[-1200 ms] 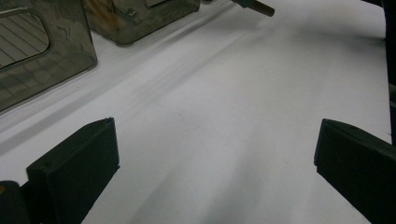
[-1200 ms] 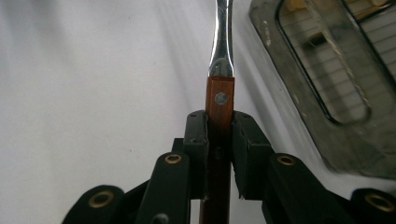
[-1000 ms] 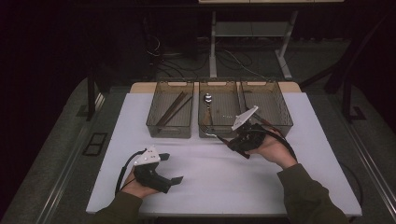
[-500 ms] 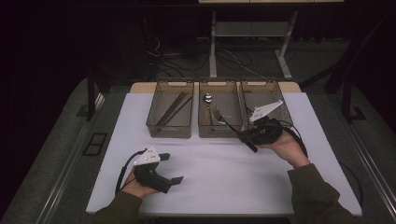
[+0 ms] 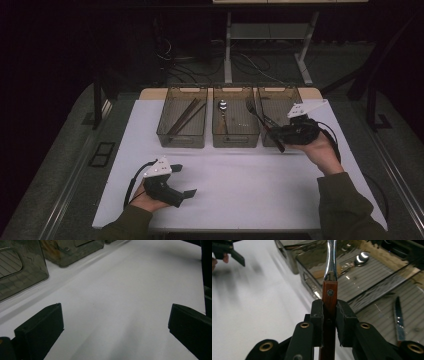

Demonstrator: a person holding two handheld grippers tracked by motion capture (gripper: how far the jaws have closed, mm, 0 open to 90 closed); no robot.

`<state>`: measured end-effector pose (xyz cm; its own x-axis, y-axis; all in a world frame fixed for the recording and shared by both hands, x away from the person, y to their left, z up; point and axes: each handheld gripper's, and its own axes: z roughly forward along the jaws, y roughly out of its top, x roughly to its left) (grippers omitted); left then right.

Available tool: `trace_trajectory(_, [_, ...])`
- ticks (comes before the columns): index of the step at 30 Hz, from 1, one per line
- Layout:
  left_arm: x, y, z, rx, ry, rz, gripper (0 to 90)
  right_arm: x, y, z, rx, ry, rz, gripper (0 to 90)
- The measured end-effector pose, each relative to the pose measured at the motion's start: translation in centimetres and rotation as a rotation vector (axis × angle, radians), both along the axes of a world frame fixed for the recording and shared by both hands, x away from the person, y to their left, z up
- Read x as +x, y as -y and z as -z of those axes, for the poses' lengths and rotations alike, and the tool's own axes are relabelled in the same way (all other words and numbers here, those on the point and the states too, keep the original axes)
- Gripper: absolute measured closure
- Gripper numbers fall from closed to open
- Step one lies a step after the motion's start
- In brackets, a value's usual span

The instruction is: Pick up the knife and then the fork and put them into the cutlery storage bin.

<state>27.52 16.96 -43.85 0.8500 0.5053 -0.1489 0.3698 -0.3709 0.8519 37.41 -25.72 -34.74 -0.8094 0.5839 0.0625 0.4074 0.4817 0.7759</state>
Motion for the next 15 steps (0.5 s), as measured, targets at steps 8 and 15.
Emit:
trace_trajectory(8, [0.0,0.0,0.0,0.003,-0.001,0.002,0.0,1.2,2.4,-0.7,0.038,0.030,0.084,77.0])
trace_trajectory(15, [0.0,0.0,-0.1,-0.001,0.001,0.002,0.0,2.6,4.4,-1.2,0.043,0.053,0.173,77.0])
